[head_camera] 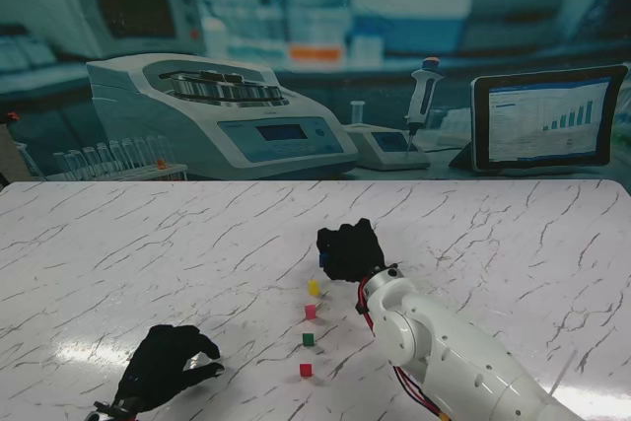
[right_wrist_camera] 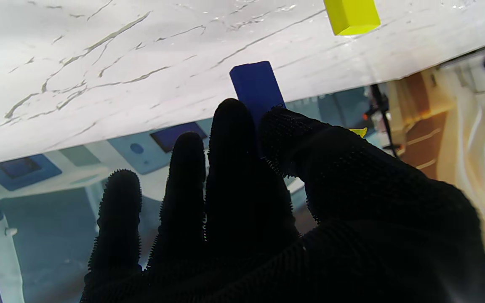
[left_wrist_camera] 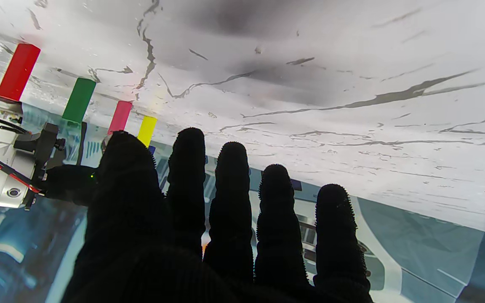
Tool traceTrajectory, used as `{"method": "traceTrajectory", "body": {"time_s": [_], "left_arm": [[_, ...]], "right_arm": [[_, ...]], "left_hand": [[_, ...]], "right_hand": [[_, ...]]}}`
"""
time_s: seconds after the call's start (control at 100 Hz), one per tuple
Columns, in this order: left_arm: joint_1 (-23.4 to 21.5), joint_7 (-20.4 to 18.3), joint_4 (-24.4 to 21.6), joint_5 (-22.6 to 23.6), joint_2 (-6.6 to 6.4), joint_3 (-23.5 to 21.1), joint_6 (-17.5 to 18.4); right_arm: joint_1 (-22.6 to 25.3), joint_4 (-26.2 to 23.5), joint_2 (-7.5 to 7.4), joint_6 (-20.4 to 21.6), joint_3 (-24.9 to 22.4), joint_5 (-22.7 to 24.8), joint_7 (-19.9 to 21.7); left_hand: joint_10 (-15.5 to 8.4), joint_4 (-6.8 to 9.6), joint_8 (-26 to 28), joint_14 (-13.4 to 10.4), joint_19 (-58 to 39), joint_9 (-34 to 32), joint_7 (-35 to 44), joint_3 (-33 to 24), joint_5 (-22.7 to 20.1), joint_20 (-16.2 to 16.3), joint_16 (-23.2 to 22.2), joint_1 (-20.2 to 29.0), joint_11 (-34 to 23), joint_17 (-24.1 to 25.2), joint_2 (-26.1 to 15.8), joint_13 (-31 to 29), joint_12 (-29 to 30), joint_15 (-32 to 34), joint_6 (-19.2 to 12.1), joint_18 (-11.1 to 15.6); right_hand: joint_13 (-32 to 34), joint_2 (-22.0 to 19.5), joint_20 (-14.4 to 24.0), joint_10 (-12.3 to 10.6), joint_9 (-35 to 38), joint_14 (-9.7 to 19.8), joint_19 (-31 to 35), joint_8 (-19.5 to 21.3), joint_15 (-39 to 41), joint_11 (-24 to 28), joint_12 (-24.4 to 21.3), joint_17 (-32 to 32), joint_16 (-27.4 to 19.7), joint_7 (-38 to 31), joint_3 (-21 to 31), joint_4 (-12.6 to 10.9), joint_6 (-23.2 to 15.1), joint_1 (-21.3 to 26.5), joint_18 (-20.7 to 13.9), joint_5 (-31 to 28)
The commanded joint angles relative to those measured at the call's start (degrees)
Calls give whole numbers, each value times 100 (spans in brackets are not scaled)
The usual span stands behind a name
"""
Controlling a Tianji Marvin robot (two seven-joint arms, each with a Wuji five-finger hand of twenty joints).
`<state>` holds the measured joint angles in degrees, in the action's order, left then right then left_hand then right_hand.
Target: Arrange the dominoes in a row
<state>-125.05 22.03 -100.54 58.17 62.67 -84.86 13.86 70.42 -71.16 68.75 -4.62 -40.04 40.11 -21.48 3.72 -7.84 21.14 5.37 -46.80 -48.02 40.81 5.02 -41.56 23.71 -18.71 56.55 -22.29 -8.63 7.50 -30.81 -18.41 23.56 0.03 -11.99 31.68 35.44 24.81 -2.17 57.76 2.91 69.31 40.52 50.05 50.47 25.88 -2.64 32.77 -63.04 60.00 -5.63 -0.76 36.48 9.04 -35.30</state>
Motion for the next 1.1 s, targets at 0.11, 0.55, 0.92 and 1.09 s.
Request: {"method": "traceTrajectory", "body": {"time_s": [0.11,0.55,0.92,1.09], "left_arm": [[-68,-26,23,-45,32,-9,171],[-126,-24,-11,-88,44,-42,161],[-155,-47,-42,-123,51,-63,146],[-165,-50,-46,-136,55,-71,136]], "right_arm": [[-80,158,151,-21,173,-121,-35],[-299,578,305,-21,427,-365,-106],[-375,696,359,-115,494,-417,-136],[-384,724,378,-143,515,-446,-139]], "left_hand": [[-122,-148,-66,-133,-87,-125,10,149,-67,55,-29,102,-75,57,36,0,-75,48,-118,23],[-122,-146,-61,-133,-95,-124,6,148,-72,59,-28,93,-76,57,29,-5,-76,45,-116,10],[-123,-147,-58,-135,-99,-120,4,147,-69,61,-28,91,-77,59,27,0,-77,45,-108,4],[-120,-146,-58,-134,-103,-120,5,145,-68,64,-28,95,-78,60,24,7,-77,45,-113,0]], "right_hand": [[75,-189,3,2,140,185,113,-35,110,-102,-47,34,-7,-122,-58,190,79,171,-567,131],[-23,-328,1,21,58,171,100,-52,115,-171,-68,67,-8,-48,-207,317,56,272,-544,198],[-123,-442,6,24,-38,136,94,-27,138,-193,-41,89,4,-27,-331,366,26,343,-536,262],[-142,-482,10,25,-52,129,95,-32,149,-205,-38,91,7,-8,-394,394,19,370,-533,286]]}}
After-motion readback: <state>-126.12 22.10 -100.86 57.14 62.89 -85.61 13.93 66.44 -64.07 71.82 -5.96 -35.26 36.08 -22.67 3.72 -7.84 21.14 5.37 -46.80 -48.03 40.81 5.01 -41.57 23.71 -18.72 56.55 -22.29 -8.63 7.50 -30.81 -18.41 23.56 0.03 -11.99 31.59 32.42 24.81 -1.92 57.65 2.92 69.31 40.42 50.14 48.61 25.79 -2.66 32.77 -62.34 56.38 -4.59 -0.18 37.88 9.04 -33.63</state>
